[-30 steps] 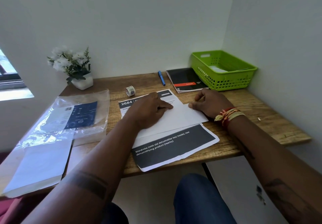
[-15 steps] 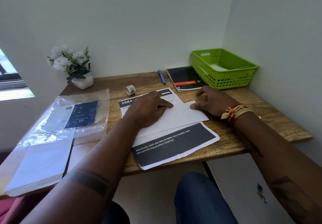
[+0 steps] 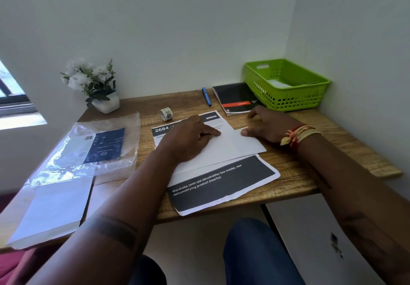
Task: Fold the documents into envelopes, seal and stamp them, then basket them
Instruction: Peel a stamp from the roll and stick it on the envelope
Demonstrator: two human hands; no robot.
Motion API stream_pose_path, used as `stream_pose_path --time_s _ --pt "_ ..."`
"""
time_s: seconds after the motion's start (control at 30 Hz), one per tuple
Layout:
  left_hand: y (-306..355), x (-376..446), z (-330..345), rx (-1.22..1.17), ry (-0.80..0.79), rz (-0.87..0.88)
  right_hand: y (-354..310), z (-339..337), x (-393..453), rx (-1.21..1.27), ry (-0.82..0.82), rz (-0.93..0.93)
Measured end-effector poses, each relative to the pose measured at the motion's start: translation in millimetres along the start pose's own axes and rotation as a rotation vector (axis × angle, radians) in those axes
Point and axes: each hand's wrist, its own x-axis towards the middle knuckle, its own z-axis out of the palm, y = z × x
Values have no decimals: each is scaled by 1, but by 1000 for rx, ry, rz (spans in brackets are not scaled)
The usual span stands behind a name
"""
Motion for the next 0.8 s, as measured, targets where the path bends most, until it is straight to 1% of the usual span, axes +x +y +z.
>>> stream_pose_path --time_s 0.07,0.2,0.37,0.53,0.63,0.7,0.8 --pt "0 0 1 -6 16 8 4 -8 -3 42 -52 -4" --pt "-1 0 1 4 27 12 -2 -16 8 -25 -108 -1" --pt "-2 0 2 2 20 14 -6 -13 19 -45 -83 -1" --pt "-3 1 2 4 14 14 4 -4 5 8 -17 -21" --pt "-2 0 2 8 26 18 10 -7 3 73 -50 -15" --pt "0 -1 1 11 48 4 6 -9 4 55 -63 -8" --pt "2 -3 1 19 75 -16 -1 -1 10 -19 31 0"
